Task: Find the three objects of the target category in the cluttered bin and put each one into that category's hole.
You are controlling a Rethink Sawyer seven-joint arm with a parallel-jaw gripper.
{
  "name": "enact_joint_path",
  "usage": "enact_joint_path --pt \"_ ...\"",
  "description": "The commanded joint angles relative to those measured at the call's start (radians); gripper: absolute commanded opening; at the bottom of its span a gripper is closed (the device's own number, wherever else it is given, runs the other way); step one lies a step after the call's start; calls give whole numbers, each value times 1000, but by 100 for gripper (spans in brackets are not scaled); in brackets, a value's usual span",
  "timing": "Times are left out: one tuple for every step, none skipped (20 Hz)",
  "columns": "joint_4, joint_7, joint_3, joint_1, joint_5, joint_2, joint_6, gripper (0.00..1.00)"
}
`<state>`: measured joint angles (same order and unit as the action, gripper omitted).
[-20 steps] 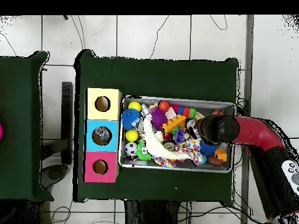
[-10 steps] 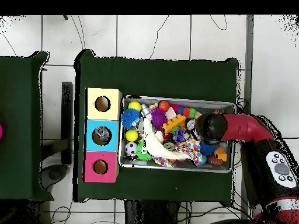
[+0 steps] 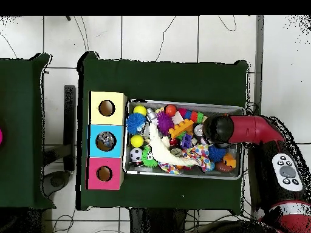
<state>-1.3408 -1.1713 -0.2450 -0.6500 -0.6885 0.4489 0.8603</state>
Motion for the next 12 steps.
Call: enact_joint_path --pt "36 -220 98 13 -36 -29 -79 100" --pt "31 -226 103 16 -34 -27 -91 100" --pt "18 -229 111 15 -31 -18 -107 100" --pt "11 -233 120 19 -28 -14 -115 100" --pt "12 -233 124 20 -24 -15 -119 100" --pt "10 -234 128 22 -21 -15 -130 100" --pt "27 -233 127 25 -16 -29 -131 100" --pt "30 -233 129 27 -11 -35 -142 100" --pt "35 -232 130 29 -6 -41 -146 100" --pt "35 -230 131 30 2 -44 -155 100" --pt "36 -229 131 31 8 -49 -161 100" --pt "37 -228 131 31 14 -54 -167 100"
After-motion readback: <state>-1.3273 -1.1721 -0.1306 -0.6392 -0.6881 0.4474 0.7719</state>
